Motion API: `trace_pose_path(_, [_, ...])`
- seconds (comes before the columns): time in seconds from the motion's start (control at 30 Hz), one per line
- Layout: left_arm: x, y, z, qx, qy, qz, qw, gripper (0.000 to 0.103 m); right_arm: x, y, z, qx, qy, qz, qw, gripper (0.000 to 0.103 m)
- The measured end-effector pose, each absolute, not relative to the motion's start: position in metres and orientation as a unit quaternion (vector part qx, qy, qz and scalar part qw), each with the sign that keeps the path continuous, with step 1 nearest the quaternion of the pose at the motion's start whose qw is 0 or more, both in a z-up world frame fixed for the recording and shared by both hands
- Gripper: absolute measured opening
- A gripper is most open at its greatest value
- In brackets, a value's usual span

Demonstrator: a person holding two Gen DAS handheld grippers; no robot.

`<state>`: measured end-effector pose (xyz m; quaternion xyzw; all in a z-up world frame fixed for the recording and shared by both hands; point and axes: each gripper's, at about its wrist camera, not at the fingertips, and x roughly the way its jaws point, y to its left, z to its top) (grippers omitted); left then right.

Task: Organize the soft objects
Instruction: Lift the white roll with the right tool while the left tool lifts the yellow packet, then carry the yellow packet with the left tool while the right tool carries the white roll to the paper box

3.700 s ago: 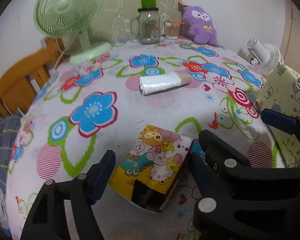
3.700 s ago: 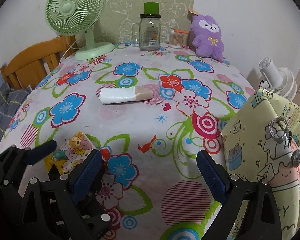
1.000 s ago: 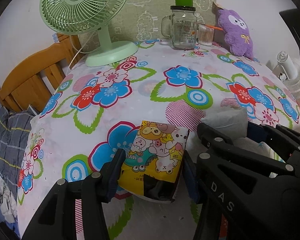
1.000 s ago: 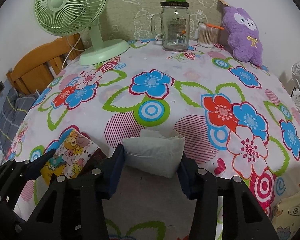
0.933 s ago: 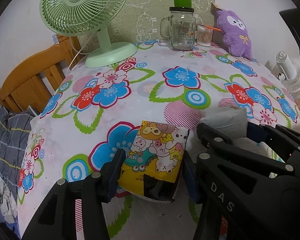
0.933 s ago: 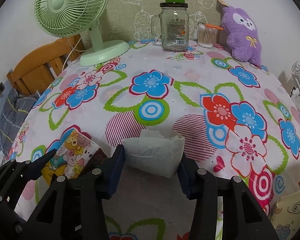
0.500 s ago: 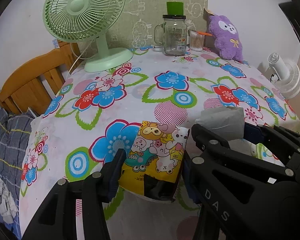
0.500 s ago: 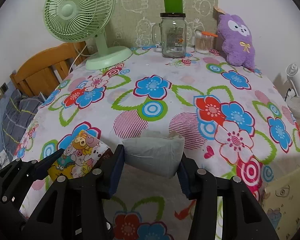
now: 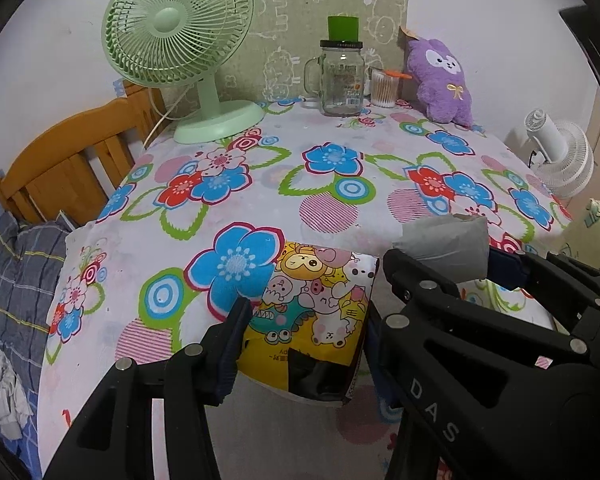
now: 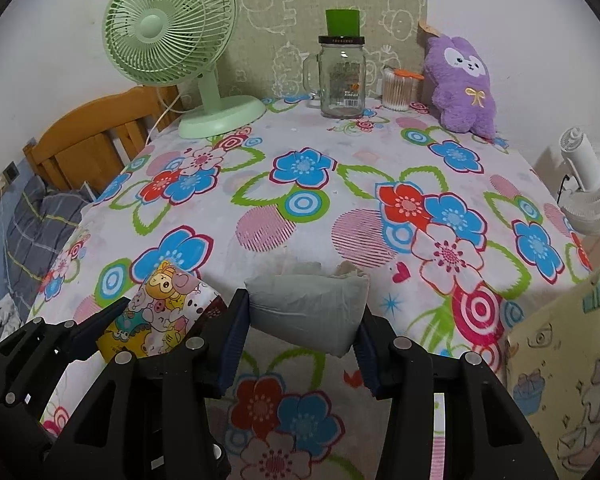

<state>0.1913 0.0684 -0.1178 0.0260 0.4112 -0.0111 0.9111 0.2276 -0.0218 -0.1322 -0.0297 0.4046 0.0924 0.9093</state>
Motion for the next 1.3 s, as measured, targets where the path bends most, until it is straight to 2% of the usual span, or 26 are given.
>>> trace_pose_path(1.3, [0.092,0.034,-0.071,0.011,0.343,-0.007,0.939,0.056,0.119,-0.058,-0.081,-0.009,0.35,0.076,0.934,0.051])
